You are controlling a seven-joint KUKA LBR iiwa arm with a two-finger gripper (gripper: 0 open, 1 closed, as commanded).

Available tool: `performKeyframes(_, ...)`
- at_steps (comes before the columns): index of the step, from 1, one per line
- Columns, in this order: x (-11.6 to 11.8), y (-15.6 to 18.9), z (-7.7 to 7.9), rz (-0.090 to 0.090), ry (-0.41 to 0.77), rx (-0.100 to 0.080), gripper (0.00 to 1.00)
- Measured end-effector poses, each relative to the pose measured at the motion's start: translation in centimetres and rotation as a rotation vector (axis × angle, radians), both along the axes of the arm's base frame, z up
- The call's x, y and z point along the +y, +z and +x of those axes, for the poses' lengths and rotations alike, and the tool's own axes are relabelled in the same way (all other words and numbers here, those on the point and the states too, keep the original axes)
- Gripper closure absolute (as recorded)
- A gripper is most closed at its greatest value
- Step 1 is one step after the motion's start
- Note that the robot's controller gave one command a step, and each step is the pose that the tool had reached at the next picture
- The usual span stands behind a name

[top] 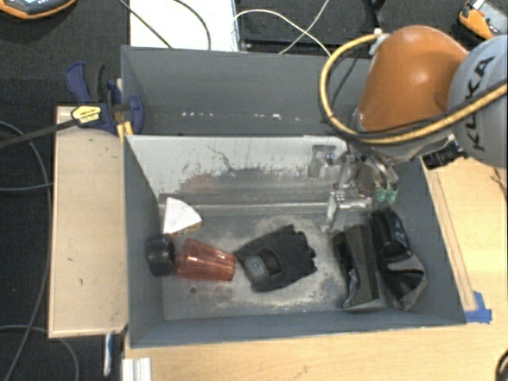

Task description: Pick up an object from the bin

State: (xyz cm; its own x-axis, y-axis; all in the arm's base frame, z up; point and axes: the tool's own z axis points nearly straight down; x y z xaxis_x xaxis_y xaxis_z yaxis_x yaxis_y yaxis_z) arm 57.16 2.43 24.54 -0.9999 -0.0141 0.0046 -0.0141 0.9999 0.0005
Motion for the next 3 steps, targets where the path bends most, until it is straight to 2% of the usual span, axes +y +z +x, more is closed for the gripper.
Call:
performKeyframes(1, 0.0, 0.5, 0.1, 0.0, -0.001, -0.009, 0.0)
performKeyframes(2, 2.7, -15.0, -3.0, 0.001, 0.179, -0.006, 0.0)
performKeyframes(3, 3.1, -8.3, -4.1, 0.001, 0.252, -0.015, 0.0)
